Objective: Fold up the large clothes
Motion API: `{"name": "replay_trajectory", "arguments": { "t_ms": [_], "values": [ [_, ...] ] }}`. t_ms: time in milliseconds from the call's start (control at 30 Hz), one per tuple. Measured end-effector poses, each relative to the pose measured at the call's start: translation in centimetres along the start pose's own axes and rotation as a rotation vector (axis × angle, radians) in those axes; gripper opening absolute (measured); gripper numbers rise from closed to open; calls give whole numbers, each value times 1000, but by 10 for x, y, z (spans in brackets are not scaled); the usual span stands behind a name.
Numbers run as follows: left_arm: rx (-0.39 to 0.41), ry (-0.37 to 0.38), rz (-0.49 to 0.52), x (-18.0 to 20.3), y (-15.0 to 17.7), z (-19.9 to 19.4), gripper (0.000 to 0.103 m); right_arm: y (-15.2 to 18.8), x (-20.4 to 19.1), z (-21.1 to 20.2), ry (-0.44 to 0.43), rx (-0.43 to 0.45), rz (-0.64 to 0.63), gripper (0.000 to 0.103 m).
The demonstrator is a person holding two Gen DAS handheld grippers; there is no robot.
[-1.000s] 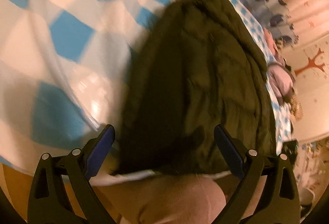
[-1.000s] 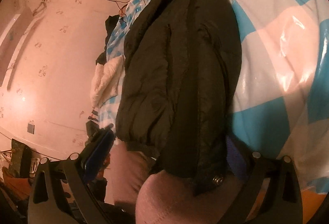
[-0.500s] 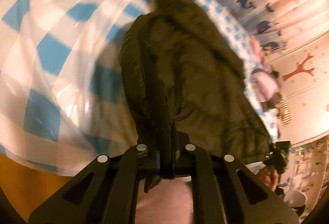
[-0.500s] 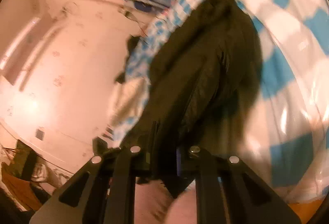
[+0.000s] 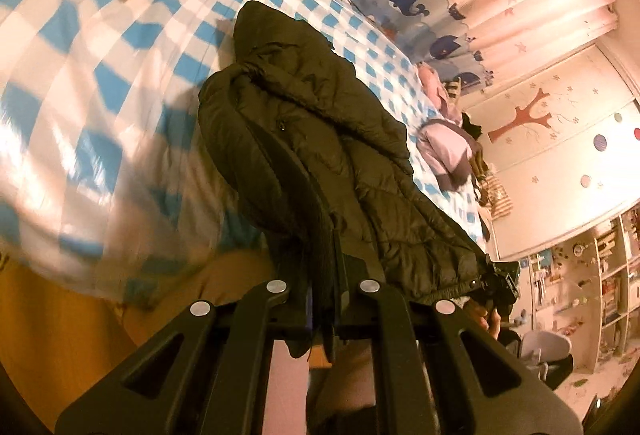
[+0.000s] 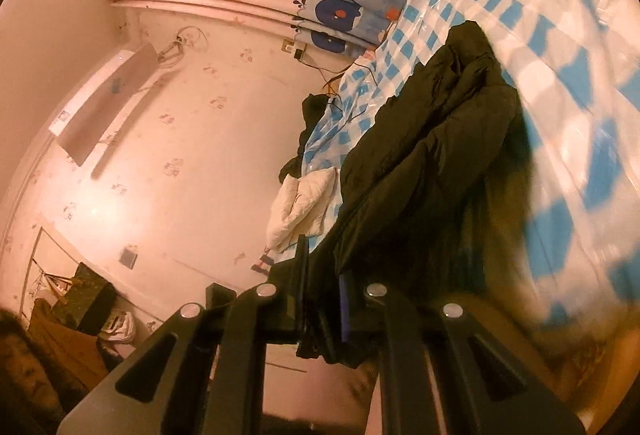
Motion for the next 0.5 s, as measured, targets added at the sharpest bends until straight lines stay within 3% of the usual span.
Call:
{"name": "replay_trajectory", "arguments": {
  "t_ms": [100, 133, 200, 233, 267, 333, 367, 433, 500],
  "values": [
    [-95, -23, 88, -4, 32, -6, 6, 36, 7, -18, 23, -88, -4, 16],
    [-139, -78, 110, -15, 45, -9, 7, 45, 15, -23, 66, -114, -9, 16],
    [-175, -168, 98, -40, 55, -15, 12, 53, 40, -38, 196, -121, -4, 35],
    [-164, -221, 66, -58, 53, -24, 16, 46, 53, -50, 260, -84, 2, 39],
    [-130, -294, 23, -77, 44, -36, 18, 32, 64, -65, 318, -22, 16, 45],
    [-51, -418, -57, -105, 19, -60, 39, 6, 69, -83, 357, 68, 25, 54],
    [-11, -449, -73, -111, 4, -67, 42, -14, 65, -86, 382, 115, 10, 61],
    [43, -485, -39, -106, -30, -65, 48, -39, 51, -70, 391, 122, -49, 63],
    [79, -453, 50, -81, -72, -37, 53, -66, 34, -23, 409, 75, -135, 69]
  ]
}}
Point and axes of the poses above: each gripper's, at about its wrist camera, not at the fingertips, and z roughly the way its jaws point, x to its right, y to its underside, the point moved 10 cm from there along z, roughly the way its jaws point, and after that the axes turned 9 degrees about z, right-handed, at the moved point
